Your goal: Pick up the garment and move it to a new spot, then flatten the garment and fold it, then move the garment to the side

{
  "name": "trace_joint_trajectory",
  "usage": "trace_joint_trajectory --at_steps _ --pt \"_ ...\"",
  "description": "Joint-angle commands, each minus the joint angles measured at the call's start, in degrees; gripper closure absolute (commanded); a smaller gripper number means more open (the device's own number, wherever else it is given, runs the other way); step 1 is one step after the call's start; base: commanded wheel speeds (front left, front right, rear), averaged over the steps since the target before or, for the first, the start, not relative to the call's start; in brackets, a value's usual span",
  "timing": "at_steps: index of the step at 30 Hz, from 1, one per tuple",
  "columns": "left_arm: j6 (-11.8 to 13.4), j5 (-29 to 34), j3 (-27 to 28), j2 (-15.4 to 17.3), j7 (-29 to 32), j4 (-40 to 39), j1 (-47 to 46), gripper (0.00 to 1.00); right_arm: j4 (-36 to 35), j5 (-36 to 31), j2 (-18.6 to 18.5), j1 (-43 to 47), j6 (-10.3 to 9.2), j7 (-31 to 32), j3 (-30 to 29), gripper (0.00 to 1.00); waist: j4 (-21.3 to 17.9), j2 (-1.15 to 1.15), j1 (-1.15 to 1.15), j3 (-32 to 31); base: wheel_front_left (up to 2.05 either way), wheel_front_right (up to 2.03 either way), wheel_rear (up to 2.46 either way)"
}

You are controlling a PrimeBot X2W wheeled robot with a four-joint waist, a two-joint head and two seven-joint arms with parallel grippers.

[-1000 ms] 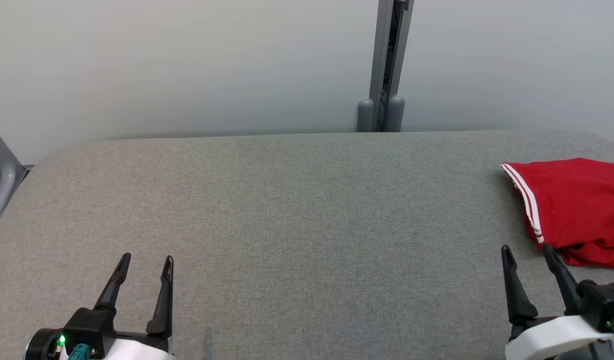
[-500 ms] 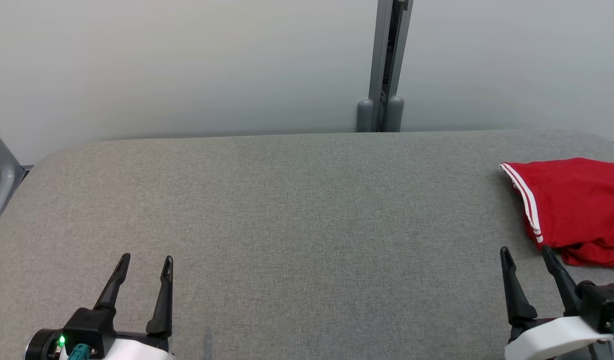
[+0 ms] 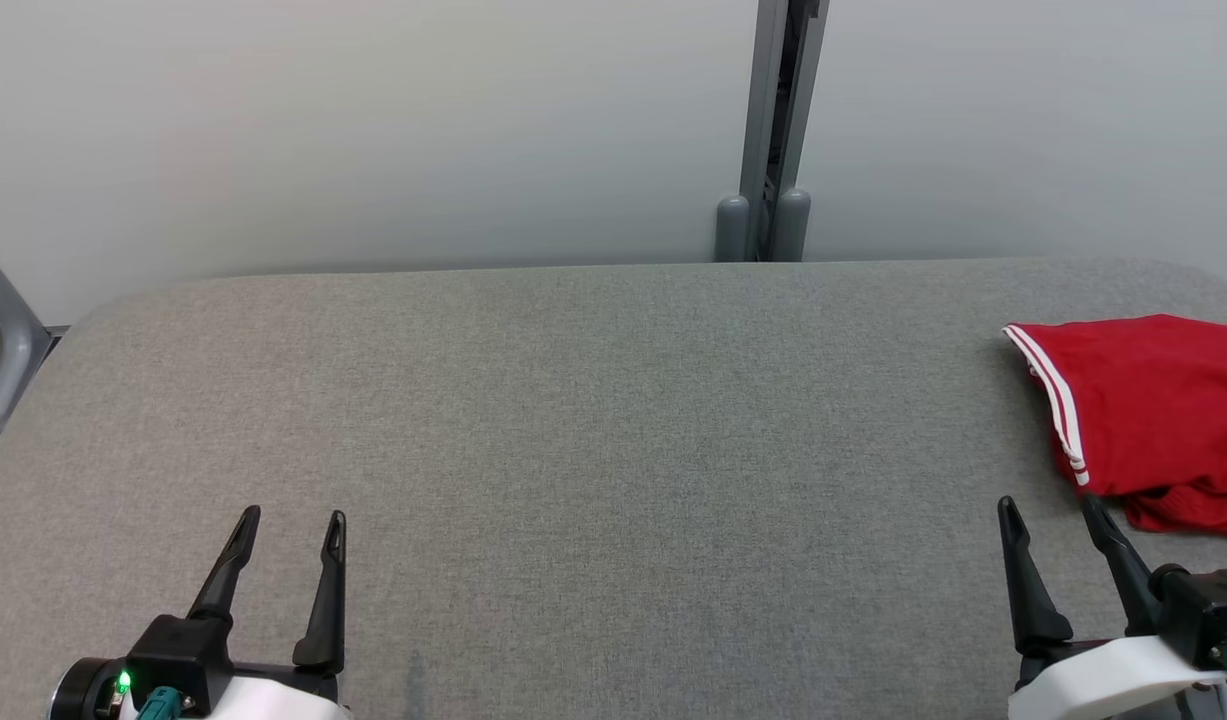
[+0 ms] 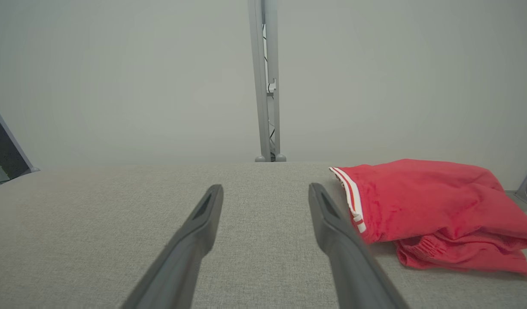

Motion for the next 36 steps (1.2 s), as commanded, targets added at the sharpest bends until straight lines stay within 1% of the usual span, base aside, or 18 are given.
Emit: trace_joint_trajectory --at_steps 1,4,5,10,20,35,36 --pt "0.28 -0.34 0.01 0.35 -0.02 -0.07 -0.11 0.0 -0.34 0.27 -0.21 0.33 -0.01 0.12 -0.13 0.0 0.06 0.0 0.0 0.04 0.0 0.0 0.0" --pt "0.39 -0.4 -0.11 0.46 0.03 -0.15 -0.13 0.0 -0.62 0.07 -0.21 0.57 -0.01 0.29 -0.25 0.0 0.18 0.0 0.0 0.12 0.0 0.0 0.0" --pt "0.11 -0.11 -0.17 -0.04 0.17 0.02 0.11 1.0 -0.13 0.04 0.02 0.24 0.0 0.15 0.02 1.0 0.17 0.0 0.0 0.12 0.0 0.0 0.0" --pt "-0.05 -0.96 -0.78 -1.24 0.28 1.41 1.48 1.0 1.42 1.08 0.59 1.31 0.0 0.18 0.32 1.0 0.15 0.0 0.0 0.14 0.0 0.0 0.0" --pt "-2.04 -11.08 -0.12 -2.55 1.03 -0.46 2.91 1.0 0.29 14.13 -0.91 2.68 0.0 1.78 -0.73 1.0 -0.05 0.0 0.0 0.24 0.0 0.0 0.0" --pt "-4.61 -24.04 0.76 -4.34 2.04 -3.06 4.76 1.0 -0.9 30.08 -1.81 4.27 0.0 4.79 -2.88 1.0 -0.35 0.0 0.0 0.39 0.0 0.0 0.0" --pt "-4.92 -25.59 0.86 -4.55 2.17 -3.37 5.02 1.0 -1.04 31.95 -1.86 4.41 0.0 5.23 -3.18 1.0 -0.39 0.0 0.0 0.41 0.0 0.0 0.0"
